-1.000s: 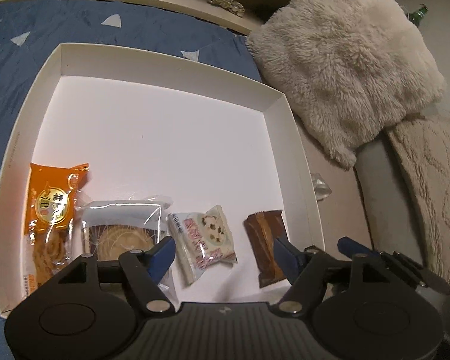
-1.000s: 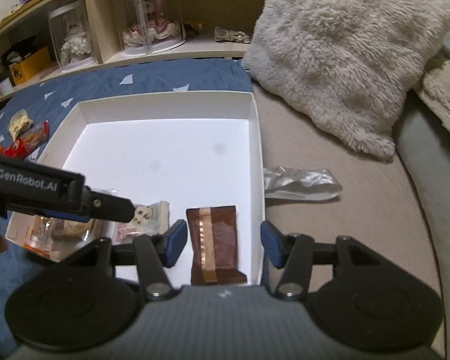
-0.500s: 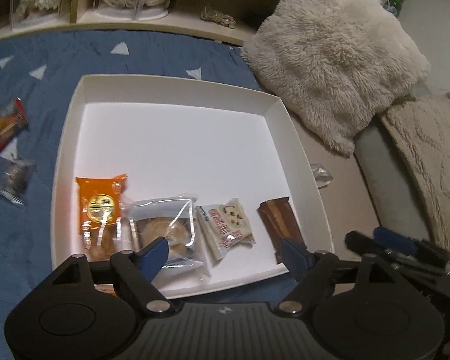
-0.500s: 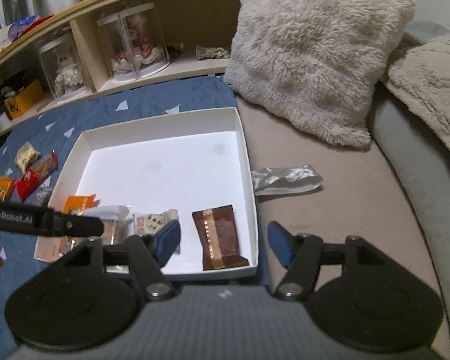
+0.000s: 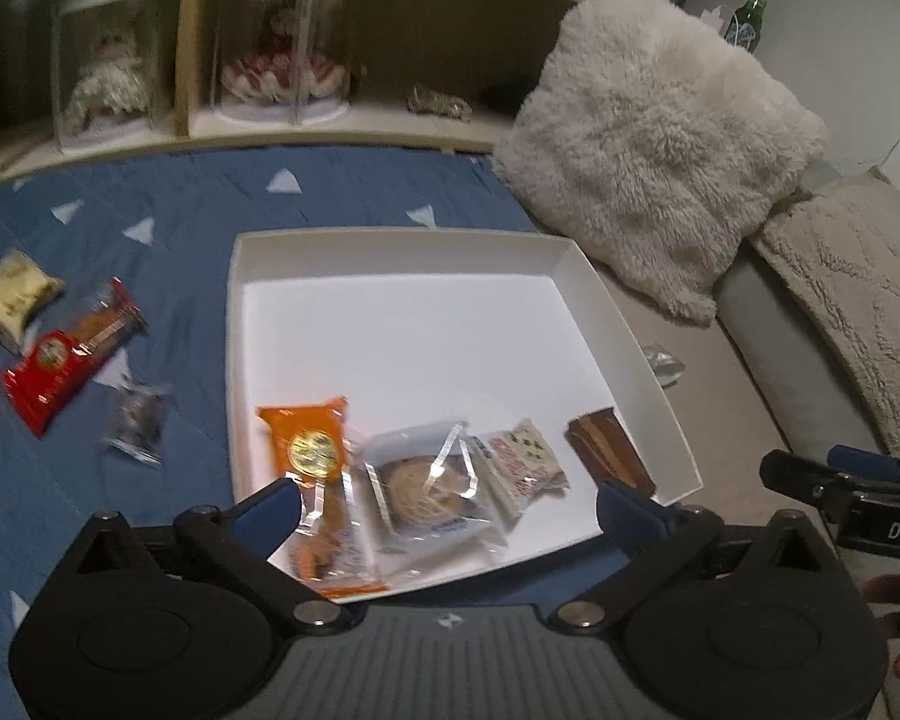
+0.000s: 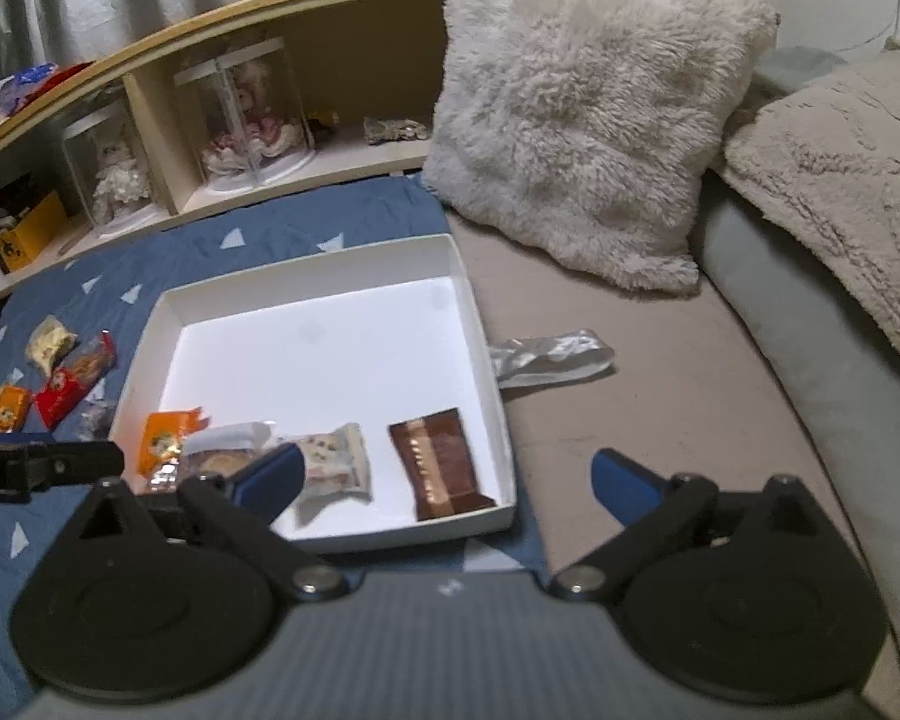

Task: Organize snacks

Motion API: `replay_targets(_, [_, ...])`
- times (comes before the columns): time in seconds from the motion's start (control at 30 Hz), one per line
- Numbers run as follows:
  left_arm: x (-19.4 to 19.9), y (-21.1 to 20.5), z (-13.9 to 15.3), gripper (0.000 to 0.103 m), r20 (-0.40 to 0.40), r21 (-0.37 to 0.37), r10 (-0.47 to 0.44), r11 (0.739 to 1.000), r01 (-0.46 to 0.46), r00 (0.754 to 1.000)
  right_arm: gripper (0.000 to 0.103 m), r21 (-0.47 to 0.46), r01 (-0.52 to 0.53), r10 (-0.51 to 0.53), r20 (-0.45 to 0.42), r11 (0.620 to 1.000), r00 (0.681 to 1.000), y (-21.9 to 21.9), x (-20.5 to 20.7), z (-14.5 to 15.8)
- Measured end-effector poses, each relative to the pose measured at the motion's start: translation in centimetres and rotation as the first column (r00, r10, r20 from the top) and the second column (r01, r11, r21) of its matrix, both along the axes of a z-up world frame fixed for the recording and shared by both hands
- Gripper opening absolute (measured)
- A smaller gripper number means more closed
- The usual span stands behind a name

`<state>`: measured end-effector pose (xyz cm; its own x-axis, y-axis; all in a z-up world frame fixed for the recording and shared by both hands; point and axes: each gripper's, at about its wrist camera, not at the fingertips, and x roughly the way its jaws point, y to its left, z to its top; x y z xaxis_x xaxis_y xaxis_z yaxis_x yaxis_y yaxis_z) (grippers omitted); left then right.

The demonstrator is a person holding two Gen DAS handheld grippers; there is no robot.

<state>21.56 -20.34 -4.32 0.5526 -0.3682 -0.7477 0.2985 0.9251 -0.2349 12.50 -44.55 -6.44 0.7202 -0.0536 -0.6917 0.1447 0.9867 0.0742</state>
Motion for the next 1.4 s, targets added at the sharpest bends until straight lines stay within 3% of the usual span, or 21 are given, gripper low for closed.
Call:
replay_targets(0.17, [-0.1,3.0,0.4,0.103,0.017,-0.012,0.014,1.000,-0.013,1.000,0.103,-0.005,-0.014,0.014,0.014,1.000,1.000,2.2,0.4,0.1])
replay_targets(0.6, [0.6,14.6,0.4,0.103,0.055,0.025,0.175,0.984,-0.177,0.983,0.103,0.056,-0.091,0.089,0.035,0.994,0.995,10.9,4.4,-1.6])
replay_targets(0.93, [1.4,24.3,0.5,0.103,0.067,0.001,0.336,0.941,-0.337,0.939,0.103,0.117,-0.161,0.153,0.074,0.980,0.985,18.4,7.3,-2.0])
replay_targets(1.4, [3.8,34.9,-1.0,0.103,0.086,0.078,0.484,0.868,-0.490,0.871,0.103,0.178,-0.220,0.211,0.071,0.959,0.975,29.5,12.3,-4.3])
